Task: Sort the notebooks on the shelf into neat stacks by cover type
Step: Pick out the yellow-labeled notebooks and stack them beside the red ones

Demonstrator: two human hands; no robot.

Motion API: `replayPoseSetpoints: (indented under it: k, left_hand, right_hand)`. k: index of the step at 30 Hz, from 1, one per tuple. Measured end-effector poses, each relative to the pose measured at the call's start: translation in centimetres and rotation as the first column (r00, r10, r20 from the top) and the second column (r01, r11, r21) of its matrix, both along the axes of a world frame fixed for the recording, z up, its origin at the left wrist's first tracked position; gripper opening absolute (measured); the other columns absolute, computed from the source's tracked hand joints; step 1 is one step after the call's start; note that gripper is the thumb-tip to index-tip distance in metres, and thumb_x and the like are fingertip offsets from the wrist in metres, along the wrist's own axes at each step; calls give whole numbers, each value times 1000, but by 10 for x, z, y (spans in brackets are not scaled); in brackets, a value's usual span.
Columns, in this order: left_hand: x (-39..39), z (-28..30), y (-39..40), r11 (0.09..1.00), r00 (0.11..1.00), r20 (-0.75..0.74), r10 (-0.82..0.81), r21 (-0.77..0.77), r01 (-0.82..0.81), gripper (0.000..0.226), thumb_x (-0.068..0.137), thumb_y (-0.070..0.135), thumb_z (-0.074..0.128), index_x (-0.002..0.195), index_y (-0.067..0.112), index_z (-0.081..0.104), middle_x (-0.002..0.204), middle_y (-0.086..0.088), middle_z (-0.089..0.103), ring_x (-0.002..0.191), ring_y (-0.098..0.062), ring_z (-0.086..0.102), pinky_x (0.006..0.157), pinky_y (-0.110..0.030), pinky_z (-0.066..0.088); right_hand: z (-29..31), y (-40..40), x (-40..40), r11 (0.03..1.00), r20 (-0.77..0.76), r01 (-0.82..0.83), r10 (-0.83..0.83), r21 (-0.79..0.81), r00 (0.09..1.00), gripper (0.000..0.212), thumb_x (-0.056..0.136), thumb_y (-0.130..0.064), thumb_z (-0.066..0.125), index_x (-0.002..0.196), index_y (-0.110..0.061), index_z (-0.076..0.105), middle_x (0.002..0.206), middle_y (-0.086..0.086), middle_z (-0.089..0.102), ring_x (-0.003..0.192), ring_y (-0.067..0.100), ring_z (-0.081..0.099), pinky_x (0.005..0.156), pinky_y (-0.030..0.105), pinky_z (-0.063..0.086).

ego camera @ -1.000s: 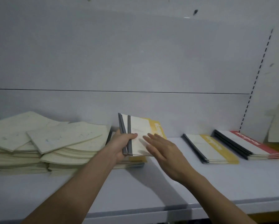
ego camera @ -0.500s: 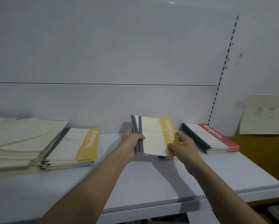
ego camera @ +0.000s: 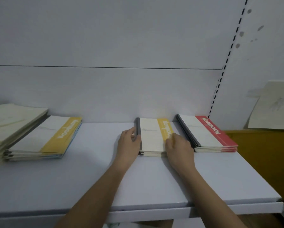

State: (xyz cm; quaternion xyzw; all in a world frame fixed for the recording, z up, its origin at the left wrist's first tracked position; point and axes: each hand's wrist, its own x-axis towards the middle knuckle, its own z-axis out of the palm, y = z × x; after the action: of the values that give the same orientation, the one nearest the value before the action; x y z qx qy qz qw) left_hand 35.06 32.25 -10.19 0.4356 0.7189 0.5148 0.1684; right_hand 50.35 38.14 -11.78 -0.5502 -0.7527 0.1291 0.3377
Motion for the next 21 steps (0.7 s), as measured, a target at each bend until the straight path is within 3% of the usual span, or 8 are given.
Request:
replayPoseSetpoints:
  k: [2,5,9,13,15,18,21]
  left_hand:
    - [-1,1,-2,1000,999,48,-12,6,12,17,98,13,51,103,29,56,98,12,56,83,7,55,67,-1,40]
    - [-1,-2,2,1000,999,35,-15,9,14,16,95,12,54,98,27,58,87,17,59,86,-3,57,78,-13,43]
    - [-5,-8,6,1000,999,36,24,0,-24,27,95,14,54,119,17,67,108,10,68,101,-5,62,94,-20,47]
    - [-7,-10,6,999,999,22,38,8,-38,29,95,15,51,118,18,68,109,7,71,102,-6,64,93,-25,50]
    - [-6,-9,6,998,998,28,61,16,-62,28,96,14,50,117,17,68,109,6,71,100,-6,64,90,-21,50]
    - [-3,-6,3,996,996,37,82,36,-83,26,97,13,49,116,16,67,111,6,69,101,-6,62,74,-2,43]
    - [-2,2,-12,997,998,-1,60,48,-60,28,97,11,48,119,16,65,119,7,65,114,-8,57,84,-6,40]
  right_hand:
    - [-1,2,3,1000,1,-13,13,1,1000,16,93,-21,43,79,-13,42,91,10,59,86,33,49,66,37,31]
    - [-1,3,3,1000,-12,-15,15,-16,1000,14,93,-20,43,82,-12,44,95,9,59,85,29,44,67,37,29]
    - [1,2,2,999,7,-3,4,-33,1000,13,94,-21,42,84,-12,45,100,9,60,95,31,47,72,37,32]
    - [1,1,0,999,3,8,-8,-45,1000,13,94,-22,41,86,-12,45,103,9,60,97,32,48,75,39,35]
    - [-1,2,-2,1000,8,11,-11,-27,1000,17,95,-23,40,97,-10,51,107,9,58,100,33,49,79,41,37]
    - [-4,3,-4,998,-54,-9,13,67,998,30,96,-21,42,119,-5,55,117,13,57,105,34,49,83,43,41]
    - [1,-4,-2,977,-122,-34,61,210,991,36,94,-14,49,128,-3,55,127,15,56,114,34,49,95,42,40]
